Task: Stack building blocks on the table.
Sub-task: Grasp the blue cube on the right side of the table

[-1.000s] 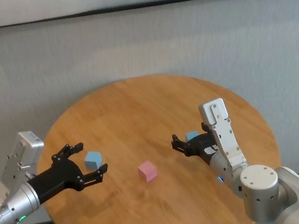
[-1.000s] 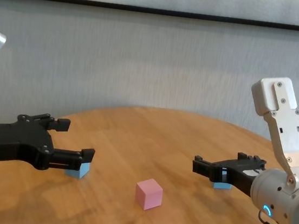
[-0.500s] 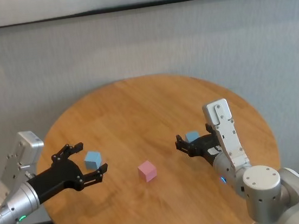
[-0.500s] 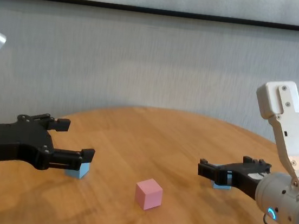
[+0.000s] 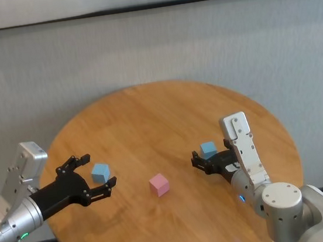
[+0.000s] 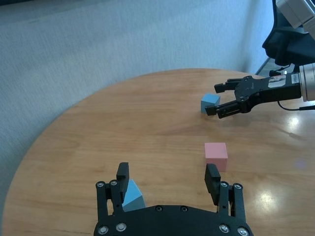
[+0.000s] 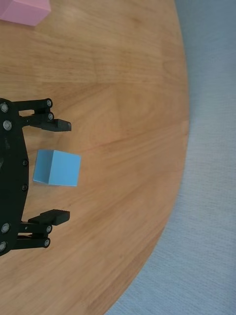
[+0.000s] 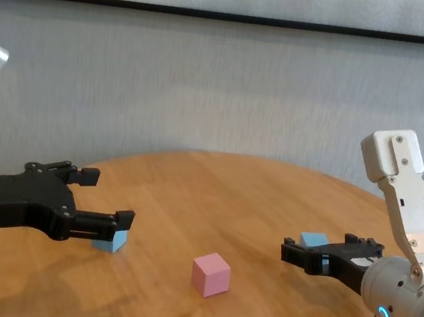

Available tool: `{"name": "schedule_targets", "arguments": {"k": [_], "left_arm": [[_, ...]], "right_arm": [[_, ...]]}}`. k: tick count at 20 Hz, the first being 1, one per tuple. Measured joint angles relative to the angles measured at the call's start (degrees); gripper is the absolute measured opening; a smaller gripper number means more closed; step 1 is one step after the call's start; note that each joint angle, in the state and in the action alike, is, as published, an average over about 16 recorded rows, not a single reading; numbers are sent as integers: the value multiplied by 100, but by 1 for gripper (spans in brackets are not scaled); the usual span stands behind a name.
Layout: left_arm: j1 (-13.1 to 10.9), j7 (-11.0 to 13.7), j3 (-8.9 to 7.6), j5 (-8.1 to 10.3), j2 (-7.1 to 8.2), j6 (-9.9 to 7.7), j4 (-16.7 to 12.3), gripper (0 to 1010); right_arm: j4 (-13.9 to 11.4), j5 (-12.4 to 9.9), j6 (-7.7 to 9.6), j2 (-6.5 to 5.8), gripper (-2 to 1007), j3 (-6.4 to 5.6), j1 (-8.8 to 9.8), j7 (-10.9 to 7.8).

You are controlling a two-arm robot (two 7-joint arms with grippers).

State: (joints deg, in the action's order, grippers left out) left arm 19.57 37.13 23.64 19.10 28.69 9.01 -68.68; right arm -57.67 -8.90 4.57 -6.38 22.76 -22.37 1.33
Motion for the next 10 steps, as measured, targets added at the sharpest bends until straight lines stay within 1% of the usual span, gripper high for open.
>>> {"name": "schedule_targets", "arguments": {"k": [10], "left_arm": [[0, 0, 0, 0, 0, 0, 0, 1000]], "right_arm": [[165, 126, -58, 99, 1001, -72, -43, -32]]}}
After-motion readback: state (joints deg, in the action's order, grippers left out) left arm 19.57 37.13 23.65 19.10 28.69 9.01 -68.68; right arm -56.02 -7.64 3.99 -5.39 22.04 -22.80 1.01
